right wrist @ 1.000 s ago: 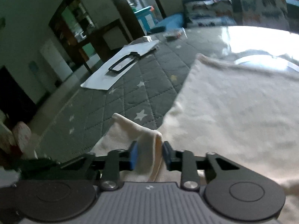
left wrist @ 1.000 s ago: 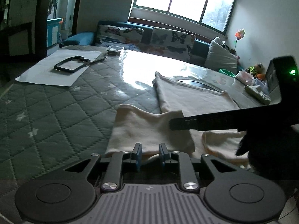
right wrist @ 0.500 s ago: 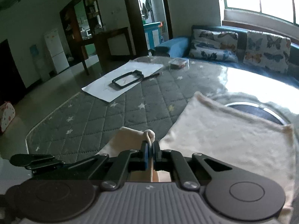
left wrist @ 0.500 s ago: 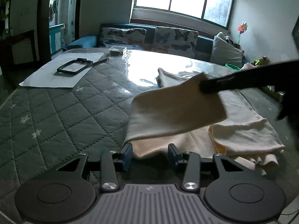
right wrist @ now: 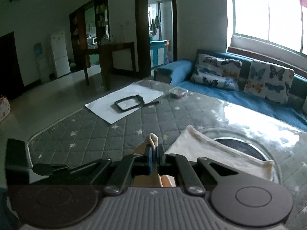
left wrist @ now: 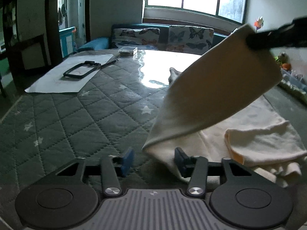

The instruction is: Fold clothes

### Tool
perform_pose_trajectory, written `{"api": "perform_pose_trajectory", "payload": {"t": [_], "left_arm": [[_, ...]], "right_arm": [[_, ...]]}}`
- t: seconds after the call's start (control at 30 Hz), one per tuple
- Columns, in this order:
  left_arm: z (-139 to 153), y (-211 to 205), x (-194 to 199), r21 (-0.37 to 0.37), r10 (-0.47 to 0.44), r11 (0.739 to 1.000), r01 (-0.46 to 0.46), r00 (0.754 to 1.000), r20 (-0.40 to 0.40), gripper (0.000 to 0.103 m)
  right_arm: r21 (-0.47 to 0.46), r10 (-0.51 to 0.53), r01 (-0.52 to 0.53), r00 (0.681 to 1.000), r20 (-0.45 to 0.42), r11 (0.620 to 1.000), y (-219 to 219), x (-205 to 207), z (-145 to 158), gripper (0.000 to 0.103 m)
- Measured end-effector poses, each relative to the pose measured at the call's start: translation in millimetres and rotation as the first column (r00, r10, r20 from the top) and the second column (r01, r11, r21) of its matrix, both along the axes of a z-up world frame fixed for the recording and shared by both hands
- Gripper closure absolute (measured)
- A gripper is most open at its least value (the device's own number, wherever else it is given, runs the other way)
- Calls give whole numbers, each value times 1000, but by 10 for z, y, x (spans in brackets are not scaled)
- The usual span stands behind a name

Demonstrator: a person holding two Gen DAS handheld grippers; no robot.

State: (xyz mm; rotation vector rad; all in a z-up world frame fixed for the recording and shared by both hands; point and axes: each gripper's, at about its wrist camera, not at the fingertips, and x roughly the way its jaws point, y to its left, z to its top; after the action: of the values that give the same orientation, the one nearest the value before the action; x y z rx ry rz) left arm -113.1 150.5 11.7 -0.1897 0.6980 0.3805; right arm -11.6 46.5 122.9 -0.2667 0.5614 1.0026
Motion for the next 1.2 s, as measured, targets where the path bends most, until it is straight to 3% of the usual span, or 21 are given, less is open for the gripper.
{"api": "perform_pose_trajectory", "payload": {"t": [0.1,0.33,0.77,1.07,1.2], "left_arm": [[-15,14,-1,-4,5,1000,-5,1000,-9,72],[-13,4,-12,20,8,1000,-7,1000,-16,72],[41,-141,-54,87,-42,995,43,999,-13,69],[92,-99,-143,66,-123,990,125,992,-43,64],[203,-69,-227,72,-173,982,176,984,-39,63]], "right_arm": [[4,-15,15,1000,19,1000,-88,-7,47,99],[-23,-73,74,997,27,997,-377,-6,-23,99],[-106,-208,202,977,-50,974,-815,110,-619,99],[-187,-239,222,968,-76,957,-839,210,-990,99],[-204,-248,229,966,-77,952,-880,215,-1023,94]]}}
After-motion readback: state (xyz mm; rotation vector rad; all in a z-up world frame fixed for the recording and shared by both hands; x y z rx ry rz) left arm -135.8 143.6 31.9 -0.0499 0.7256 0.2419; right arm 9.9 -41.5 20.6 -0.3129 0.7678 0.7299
